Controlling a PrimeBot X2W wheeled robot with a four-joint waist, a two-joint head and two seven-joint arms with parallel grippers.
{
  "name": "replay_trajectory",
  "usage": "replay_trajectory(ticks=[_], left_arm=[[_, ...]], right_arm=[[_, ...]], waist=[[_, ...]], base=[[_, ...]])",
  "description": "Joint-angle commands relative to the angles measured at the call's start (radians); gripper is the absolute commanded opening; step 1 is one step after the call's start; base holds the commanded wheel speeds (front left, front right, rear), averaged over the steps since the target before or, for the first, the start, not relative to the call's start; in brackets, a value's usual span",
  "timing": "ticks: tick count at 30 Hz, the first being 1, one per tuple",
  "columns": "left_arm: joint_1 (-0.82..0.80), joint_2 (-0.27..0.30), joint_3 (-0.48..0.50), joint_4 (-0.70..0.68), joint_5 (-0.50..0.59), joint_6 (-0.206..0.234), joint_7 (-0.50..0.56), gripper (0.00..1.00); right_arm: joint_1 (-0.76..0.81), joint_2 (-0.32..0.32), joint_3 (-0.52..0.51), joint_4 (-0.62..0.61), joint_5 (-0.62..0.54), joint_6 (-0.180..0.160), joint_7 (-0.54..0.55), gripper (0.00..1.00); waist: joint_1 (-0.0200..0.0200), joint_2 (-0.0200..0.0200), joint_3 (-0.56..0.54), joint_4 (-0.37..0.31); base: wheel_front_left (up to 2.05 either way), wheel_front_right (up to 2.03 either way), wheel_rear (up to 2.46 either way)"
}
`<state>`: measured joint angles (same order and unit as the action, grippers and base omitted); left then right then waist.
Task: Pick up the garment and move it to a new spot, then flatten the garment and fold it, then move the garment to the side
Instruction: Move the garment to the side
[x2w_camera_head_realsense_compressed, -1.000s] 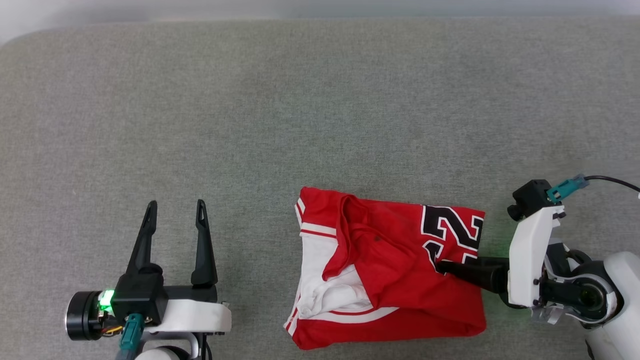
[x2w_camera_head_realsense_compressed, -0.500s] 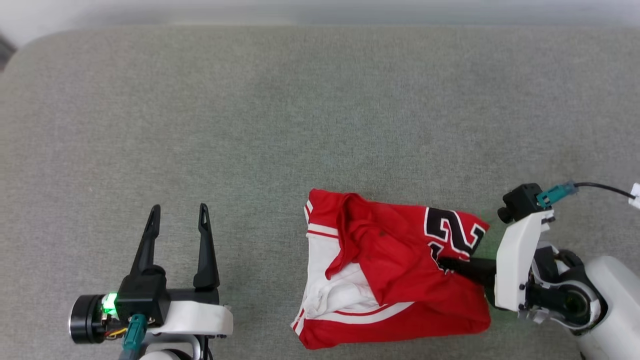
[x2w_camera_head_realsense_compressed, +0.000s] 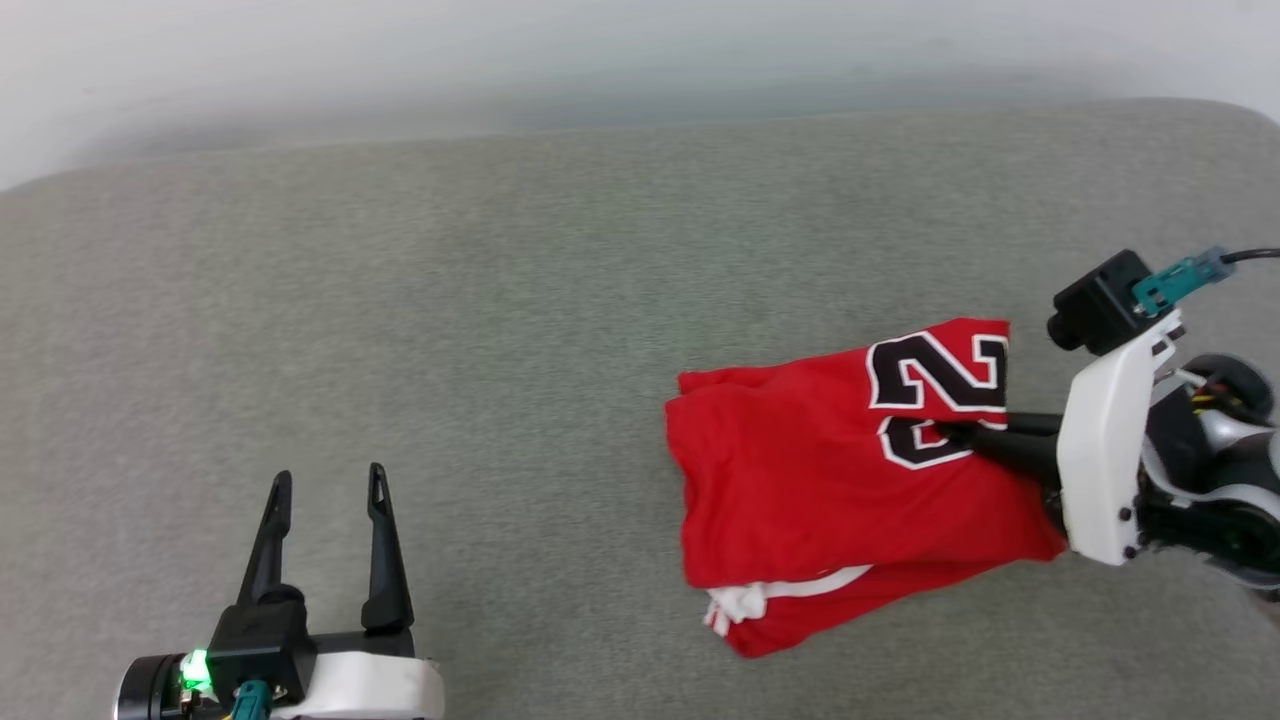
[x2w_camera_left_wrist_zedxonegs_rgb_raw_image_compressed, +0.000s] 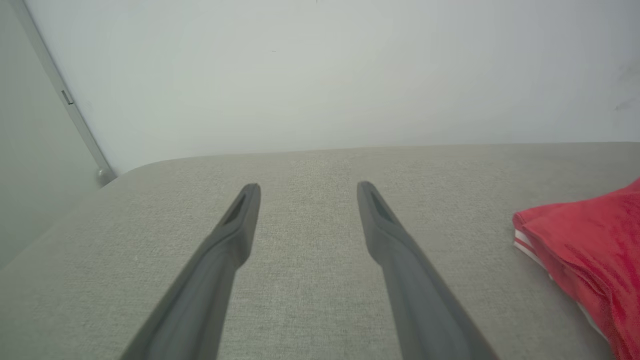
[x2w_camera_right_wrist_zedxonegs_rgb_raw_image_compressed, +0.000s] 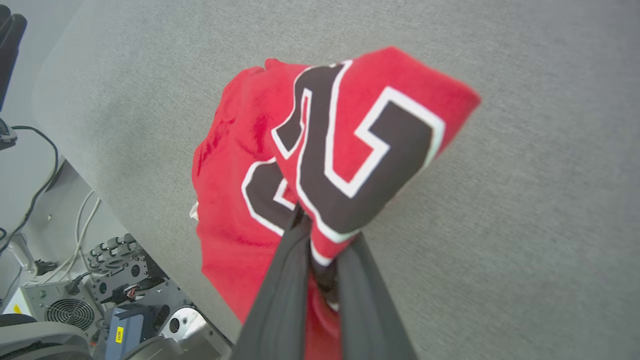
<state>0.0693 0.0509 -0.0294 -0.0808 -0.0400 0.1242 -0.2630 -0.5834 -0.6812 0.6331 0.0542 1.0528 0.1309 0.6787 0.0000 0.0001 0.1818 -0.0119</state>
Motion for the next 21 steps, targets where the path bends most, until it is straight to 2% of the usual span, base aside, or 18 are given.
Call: replay_trajectory(ticks=[1,6,11,21], left_arm=[[0.008,-0.001,0.005,-0.007,-0.003,0.004,-0.002,1.00],[-0.010,-0.001,0.025,-0.022,-0.001,0.005,-0.002,1.00],[-0.041,0.002,0.046,-0.040,0.012,-0.007,-0.002,1.00],[-0.131,0.033,0.069,-0.085,0.031,-0.035,-0.002,1.00]], right_arm=[[-0.024,-0.026,0.008,-0.017,-0.013,0.000,0.008,0.00],[-0.069,-0.119,0.021,-0.051,-0.066,0.000,0.000,0.00],[-0.127,-0.189,0.022,-0.032,-0.134,-0.001,-0.039,0.00],[-0.258,-0.299,-0.006,0.176,-0.273,-0.001,-0.141,0.00]], waist=[[0.0000,-0.0001,-0.004,-0.050],[0.0000,-0.0001,0.037,-0.122],[0.0000,-0.0001,0.111,-0.181],[0.0000,-0.0001,0.285,-0.213]], base=[[0.00,0.00,0.00],[0.00,0.00,0.00],[0.00,0.00,0.00],[0.00,0.00,0.00]])
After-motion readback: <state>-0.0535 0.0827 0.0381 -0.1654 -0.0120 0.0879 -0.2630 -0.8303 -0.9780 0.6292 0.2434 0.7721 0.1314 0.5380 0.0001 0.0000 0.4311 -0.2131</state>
